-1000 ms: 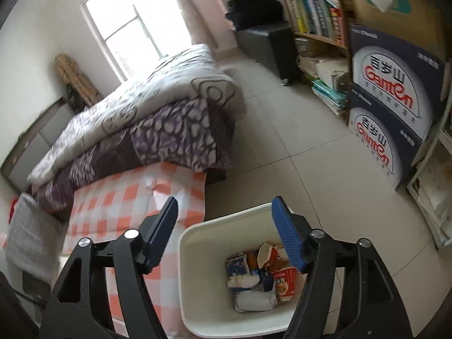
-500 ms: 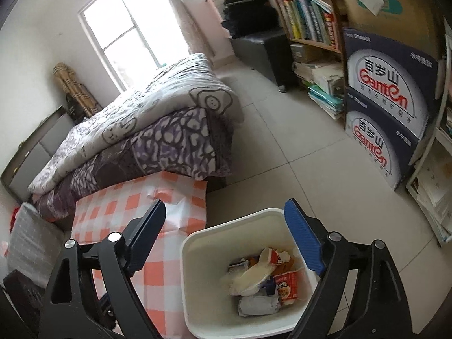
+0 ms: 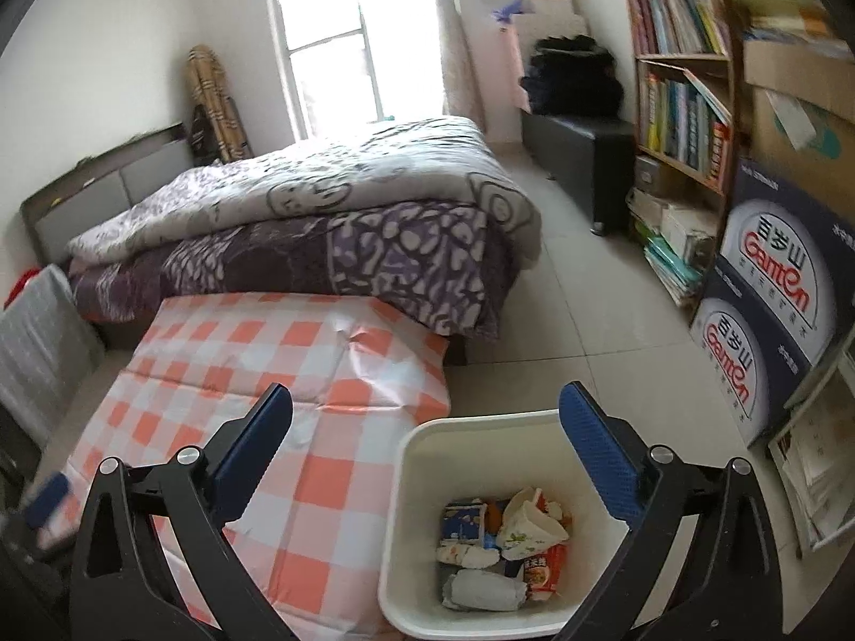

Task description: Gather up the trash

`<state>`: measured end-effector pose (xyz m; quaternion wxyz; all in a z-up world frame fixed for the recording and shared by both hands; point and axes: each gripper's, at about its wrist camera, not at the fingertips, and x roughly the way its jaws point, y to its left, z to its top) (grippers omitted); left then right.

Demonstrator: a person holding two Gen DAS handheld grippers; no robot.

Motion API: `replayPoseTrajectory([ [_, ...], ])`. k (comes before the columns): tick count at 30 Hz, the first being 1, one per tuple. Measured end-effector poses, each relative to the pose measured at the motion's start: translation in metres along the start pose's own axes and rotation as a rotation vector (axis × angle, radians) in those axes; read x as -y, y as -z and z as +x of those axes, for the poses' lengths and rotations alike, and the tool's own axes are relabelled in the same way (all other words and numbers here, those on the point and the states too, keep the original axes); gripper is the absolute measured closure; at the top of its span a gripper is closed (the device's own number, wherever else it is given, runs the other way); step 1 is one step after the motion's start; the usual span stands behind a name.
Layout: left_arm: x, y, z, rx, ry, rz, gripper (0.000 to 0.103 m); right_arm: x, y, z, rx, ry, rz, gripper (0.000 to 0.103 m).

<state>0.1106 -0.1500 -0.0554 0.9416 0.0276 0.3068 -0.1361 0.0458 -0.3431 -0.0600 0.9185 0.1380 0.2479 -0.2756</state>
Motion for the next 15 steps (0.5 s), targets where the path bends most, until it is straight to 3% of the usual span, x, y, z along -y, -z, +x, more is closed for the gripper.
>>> replayPoseTrajectory([
  [5,-0.028,-0.005,-0.019,0.096,-0.121,-0.021,0.007,-0.031,0.010,0.000,-0.002,-0.036,-0.049,0.007],
  [11,-0.055,-0.010,-0.027,0.093,-0.270,-0.056,0.007,-0.058,0.016,-0.005,0.027,-0.068,-0.083,0.007],
  [15,-0.070,-0.008,-0.029,0.089,-0.271,-0.082,0.007,-0.075,0.021,-0.007,0.037,-0.089,-0.110,0.007],
])
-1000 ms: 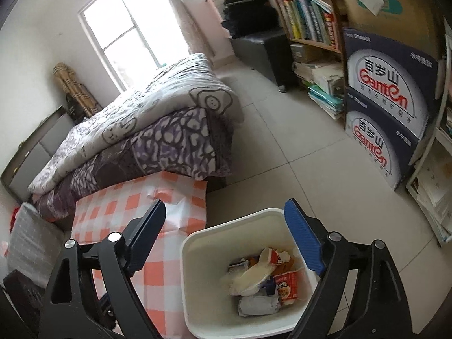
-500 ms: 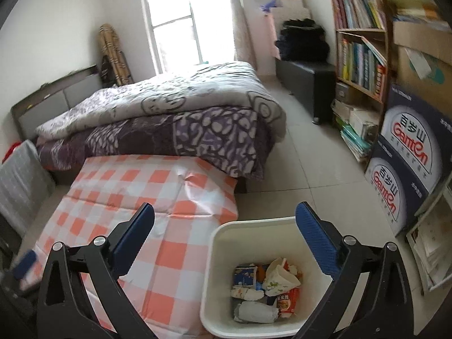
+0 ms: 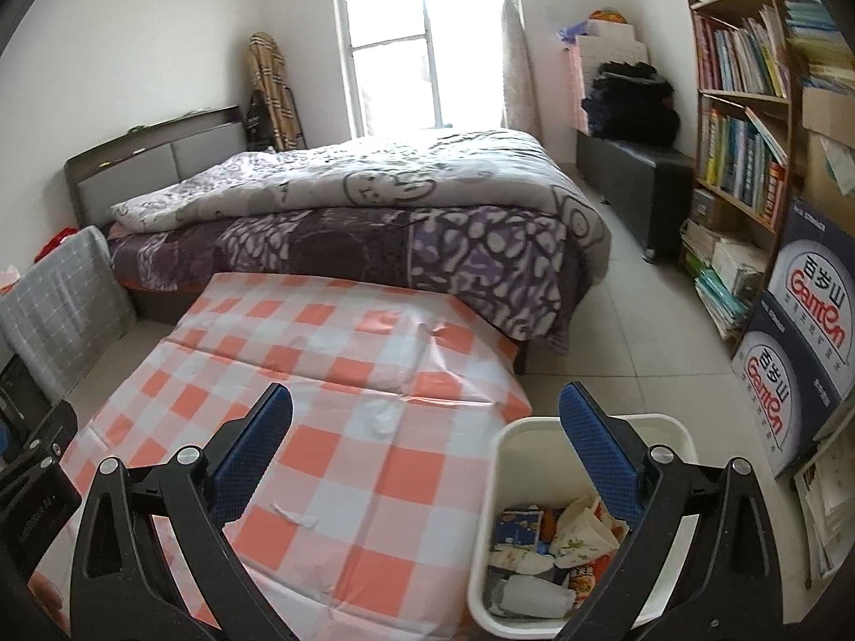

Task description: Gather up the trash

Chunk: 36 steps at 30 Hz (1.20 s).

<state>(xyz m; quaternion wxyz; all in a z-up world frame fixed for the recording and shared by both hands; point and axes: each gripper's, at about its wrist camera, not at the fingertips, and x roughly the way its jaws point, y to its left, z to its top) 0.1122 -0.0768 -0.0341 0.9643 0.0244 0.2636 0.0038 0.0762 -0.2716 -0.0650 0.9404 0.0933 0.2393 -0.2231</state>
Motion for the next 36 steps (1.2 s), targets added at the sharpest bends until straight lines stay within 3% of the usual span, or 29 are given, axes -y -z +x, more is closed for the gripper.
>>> replayPoseTrajectory([
  [10,-0.024,0.004,0.019,-0.085,0.025,-0.072,0.007,-0.028,0.002,0.001,0.029,-0.012,-0.046,0.007],
  [36,-0.026,0.007,0.024,-0.102,0.008,-0.060,0.007,-0.034,0.005,0.003,0.020,-0.016,-0.048,0.007],
])
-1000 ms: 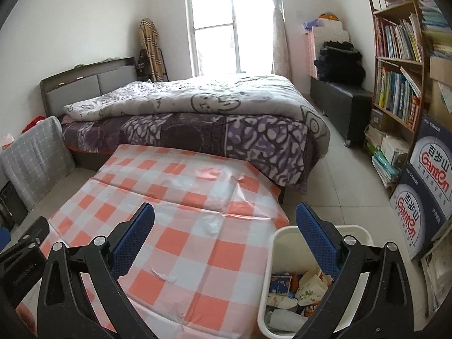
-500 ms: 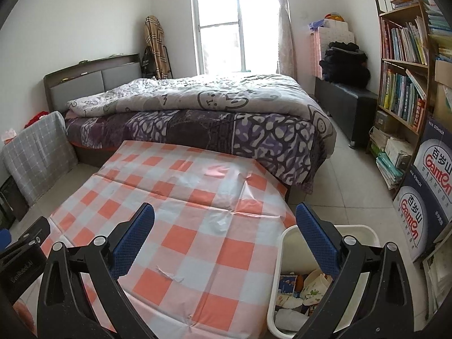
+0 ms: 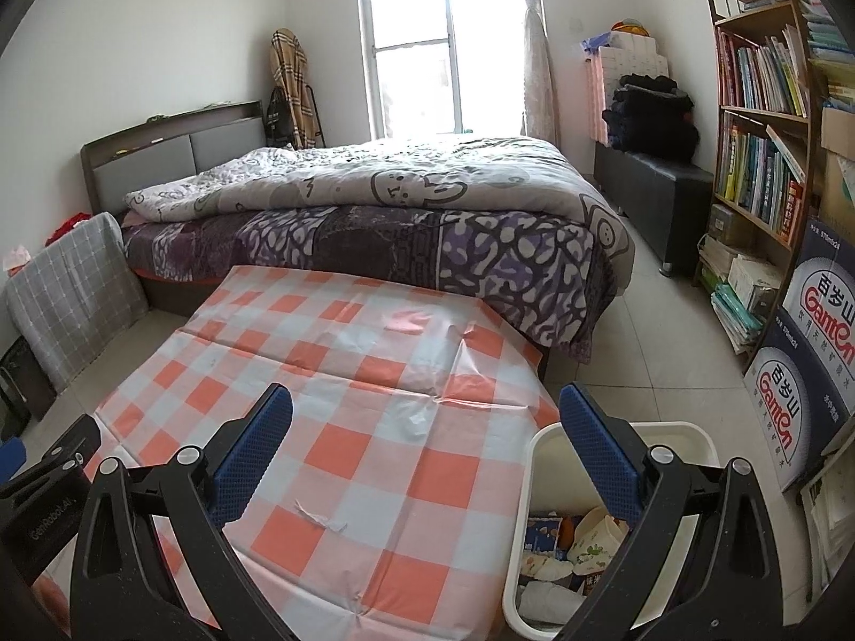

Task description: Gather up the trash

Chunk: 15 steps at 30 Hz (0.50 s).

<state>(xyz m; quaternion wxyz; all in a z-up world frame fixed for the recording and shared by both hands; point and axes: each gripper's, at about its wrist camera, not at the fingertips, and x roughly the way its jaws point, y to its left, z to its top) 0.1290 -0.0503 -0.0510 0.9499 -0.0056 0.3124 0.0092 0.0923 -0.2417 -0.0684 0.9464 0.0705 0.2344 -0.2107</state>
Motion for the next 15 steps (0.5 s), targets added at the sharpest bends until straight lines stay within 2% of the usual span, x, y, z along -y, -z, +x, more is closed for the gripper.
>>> replayPoseTrajectory([
  [15,0.0000,0.0001,0.0008,0.000,-0.003,0.003,0.007,-0.0016,0.0021,0.0008,-0.007,-0.002,-0.003,0.007],
])
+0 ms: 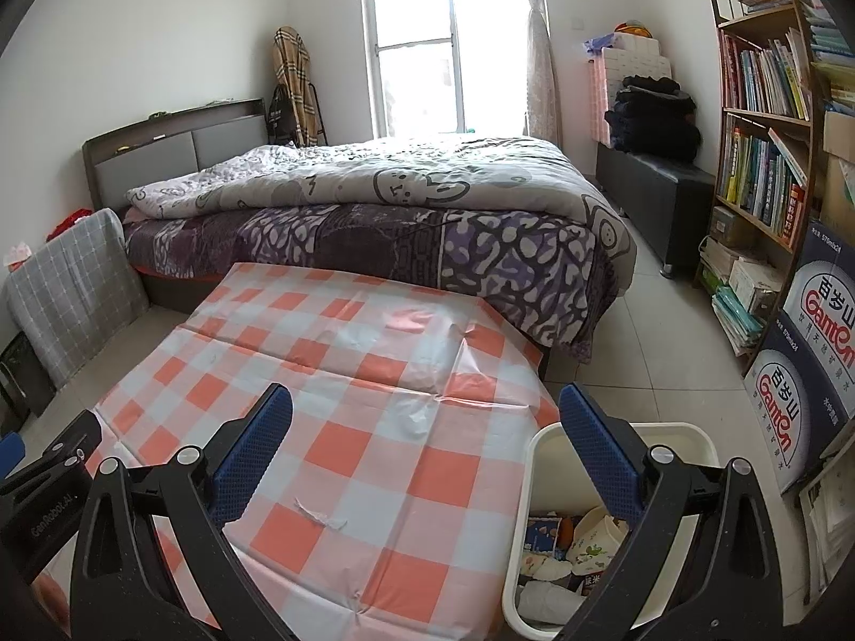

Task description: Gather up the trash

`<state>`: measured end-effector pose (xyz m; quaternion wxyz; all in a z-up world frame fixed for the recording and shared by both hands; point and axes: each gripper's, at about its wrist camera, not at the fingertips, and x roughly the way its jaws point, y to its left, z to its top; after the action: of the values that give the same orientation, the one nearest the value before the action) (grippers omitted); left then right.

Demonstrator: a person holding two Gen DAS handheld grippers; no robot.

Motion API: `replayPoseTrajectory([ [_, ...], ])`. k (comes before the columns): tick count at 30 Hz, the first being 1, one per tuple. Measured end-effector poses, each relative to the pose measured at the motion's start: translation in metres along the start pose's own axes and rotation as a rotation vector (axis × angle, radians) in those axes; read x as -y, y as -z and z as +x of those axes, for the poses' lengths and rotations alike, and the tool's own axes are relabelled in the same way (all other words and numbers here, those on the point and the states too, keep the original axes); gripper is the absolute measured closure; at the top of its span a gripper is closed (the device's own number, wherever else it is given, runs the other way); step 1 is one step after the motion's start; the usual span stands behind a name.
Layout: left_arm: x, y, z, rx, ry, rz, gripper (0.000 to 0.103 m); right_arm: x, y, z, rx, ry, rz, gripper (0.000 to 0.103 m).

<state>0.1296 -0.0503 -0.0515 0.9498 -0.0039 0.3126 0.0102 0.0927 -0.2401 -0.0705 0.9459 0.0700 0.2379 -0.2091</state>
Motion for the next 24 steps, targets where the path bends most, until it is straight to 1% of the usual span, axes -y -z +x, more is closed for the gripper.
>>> replayPoseTrajectory([
  [6,0.0006,-0.0002,-0.0003,0.003,0.002,0.002,0.007,-0.0004,0.0025,0.0010,-0.008,-0.002,0.000,0.007],
  [15,-0.0025,0.0035,-0.0015,0.034,0.035,0.005,0.007,0.0013,0.0029,0.0050,-0.035,-0.006,0.005,0.007],
  [19,-0.0015,0.0037,-0.0035,0.039,0.053,0.012,0.008,0.0018,0.0028,0.0052,-0.034,-0.006,0.003,0.007],
  [24,-0.0004,0.0033,-0.0045,0.042,0.057,0.014,0.008,0.0018,0.0028,0.0052,-0.033,-0.005,0.004,0.007],
])
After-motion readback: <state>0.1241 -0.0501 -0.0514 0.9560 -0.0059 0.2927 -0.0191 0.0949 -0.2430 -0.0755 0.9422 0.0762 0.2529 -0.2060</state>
